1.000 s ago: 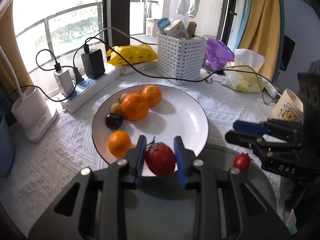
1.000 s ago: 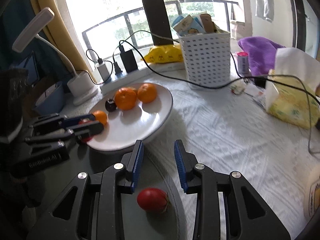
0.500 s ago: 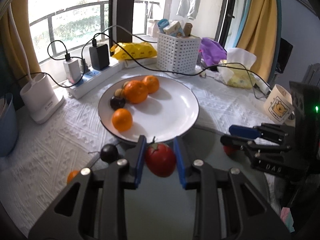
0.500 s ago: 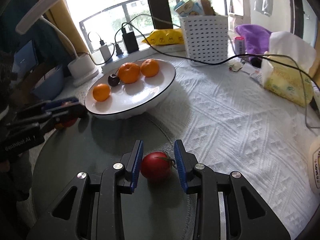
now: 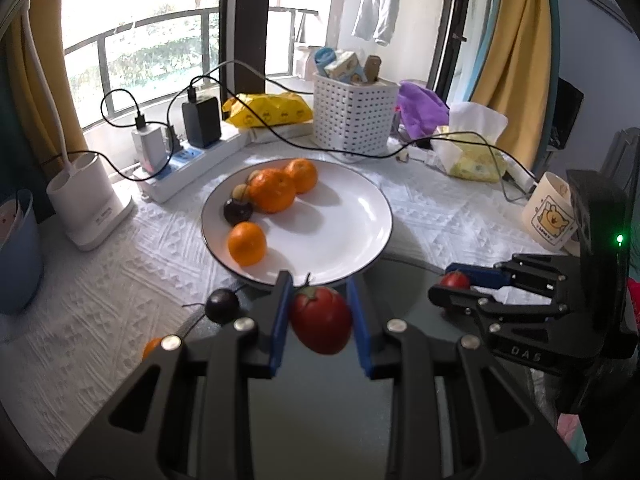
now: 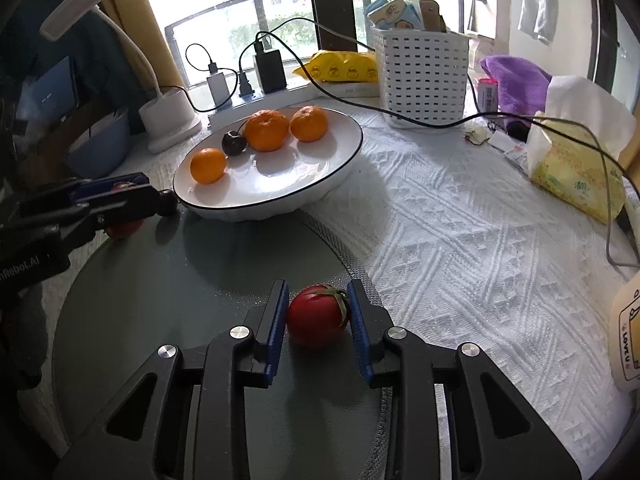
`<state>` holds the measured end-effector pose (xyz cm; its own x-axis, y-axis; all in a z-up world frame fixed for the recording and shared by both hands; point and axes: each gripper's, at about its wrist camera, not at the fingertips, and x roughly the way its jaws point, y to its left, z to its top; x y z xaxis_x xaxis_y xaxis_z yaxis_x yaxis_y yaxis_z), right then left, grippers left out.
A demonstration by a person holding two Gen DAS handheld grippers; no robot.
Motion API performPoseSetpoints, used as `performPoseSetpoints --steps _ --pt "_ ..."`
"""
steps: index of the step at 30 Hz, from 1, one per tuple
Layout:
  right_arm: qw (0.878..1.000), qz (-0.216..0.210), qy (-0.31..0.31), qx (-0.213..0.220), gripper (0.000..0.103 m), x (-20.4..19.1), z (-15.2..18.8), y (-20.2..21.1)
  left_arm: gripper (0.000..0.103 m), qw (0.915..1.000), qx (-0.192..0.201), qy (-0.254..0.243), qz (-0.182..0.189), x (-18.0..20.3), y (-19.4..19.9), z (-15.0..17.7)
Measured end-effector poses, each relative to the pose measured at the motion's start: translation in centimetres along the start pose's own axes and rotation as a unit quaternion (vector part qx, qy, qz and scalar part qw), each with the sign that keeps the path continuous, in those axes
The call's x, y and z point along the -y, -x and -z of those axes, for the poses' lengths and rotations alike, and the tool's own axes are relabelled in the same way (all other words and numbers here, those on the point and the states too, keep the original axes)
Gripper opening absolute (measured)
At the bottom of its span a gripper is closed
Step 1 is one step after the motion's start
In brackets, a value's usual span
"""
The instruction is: Organize fruits
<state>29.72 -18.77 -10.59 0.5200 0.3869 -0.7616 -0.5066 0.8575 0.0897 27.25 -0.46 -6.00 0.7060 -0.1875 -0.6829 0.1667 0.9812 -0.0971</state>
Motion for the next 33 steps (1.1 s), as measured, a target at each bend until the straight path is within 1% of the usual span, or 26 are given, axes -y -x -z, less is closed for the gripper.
performPoseSetpoints --steps 6,12,21,27,29,30,33 --pt "1.0 -0.007 0.006 0.029 0.032 -0.3 -1.7 0.9 0.029 1.0 0.004 0.001 -0.006 -0.4 -0.3 -0.5" --pt "0.999 -0.018 0.016 0.049 0.032 -0.5 -4.1 0.5 0.029 1.0 0.004 0.001 -0.008 -1.1 -1.6 -1.5" --pt "0.998 -0.033 0.018 0.052 0.032 -0.3 -6.5 -1.9 0.029 1.0 -0.007 0.002 -0.004 -1.8 -4.3 -2.7" --pt "0.998 -0.038 0.019 0.046 0.032 -0.2 -7.3 -3.3 0.03 0.9998 -0.019 0.008 -0.002 -2.1 -5.7 -3.0" --pt "0.998 -0.038 0.017 0.044 0.032 -0.1 -7.3 -3.6 0.03 0.9997 -0.021 0.011 -0.002 -2.3 -5.9 -3.0" --pt "0.998 -0.037 0.015 0.044 0.032 -0.1 -7.4 -3.6 0.033 0.9997 -0.022 0.012 -0.003 -2.3 -5.9 -3.0" --pt "0.999 -0.027 0.011 0.044 0.033 0.0 -7.4 -3.5 0.033 0.9996 -0.021 0.017 -0.003 -2.6 -5.6 -2.9"
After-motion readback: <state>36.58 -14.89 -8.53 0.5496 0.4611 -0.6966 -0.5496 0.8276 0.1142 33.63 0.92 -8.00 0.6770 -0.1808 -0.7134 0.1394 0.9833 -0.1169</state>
